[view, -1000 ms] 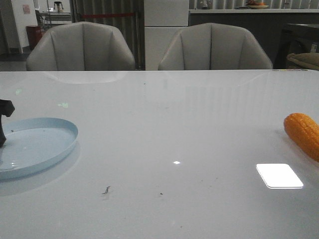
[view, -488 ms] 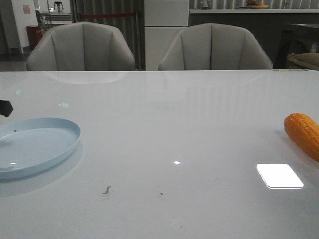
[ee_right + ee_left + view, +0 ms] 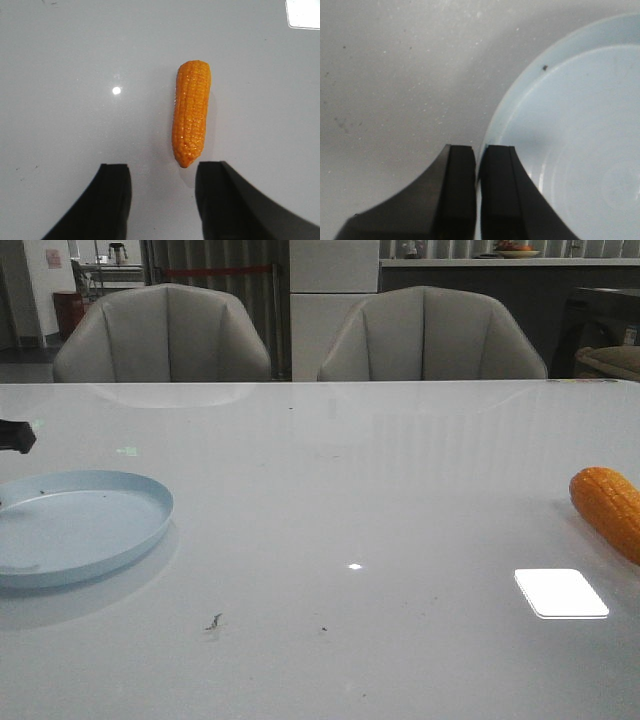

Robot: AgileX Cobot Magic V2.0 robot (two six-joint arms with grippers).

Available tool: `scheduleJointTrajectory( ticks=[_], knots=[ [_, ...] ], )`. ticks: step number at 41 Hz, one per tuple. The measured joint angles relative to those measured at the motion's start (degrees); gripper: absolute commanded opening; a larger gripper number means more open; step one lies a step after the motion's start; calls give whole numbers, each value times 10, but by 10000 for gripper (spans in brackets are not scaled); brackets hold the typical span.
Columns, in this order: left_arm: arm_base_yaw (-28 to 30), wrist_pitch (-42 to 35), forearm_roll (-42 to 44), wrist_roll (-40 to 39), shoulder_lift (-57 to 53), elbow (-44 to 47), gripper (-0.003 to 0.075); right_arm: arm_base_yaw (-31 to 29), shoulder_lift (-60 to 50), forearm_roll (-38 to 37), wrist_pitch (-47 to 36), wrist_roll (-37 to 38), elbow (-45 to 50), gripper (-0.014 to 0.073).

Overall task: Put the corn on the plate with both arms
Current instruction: 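Grip the plate rim with the left gripper and drag it toward table center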

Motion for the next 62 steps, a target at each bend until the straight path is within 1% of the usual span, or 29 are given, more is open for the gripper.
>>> scheduleJointTrajectory(
  ticks=[14, 21, 25, 37, 46, 55, 62],
  knots=[
    [0, 54, -100, 0, 0, -85, 94, 0, 0, 0, 0, 0, 0, 419],
    [-13, 64, -152, 0, 0, -103, 94, 0, 0, 0, 0, 0, 0, 419],
    [-32, 66, -165, 0, 0, -106, 94, 0, 0, 0, 0, 0, 0, 419],
    [-122, 67, -205, 0, 3, -107, 94, 0, 0, 0, 0, 0, 0, 419],
    [-177, 52, -212, 0, 7, -107, 94, 0, 0, 0, 0, 0, 0, 419],
    [-209, 46, -213, 0, 17, -108, 94, 0, 0, 0, 0, 0, 0, 419],
    [-219, 46, -222, 0, 59, -109, 94, 0, 0, 0, 0, 0, 0, 419]
  ],
)
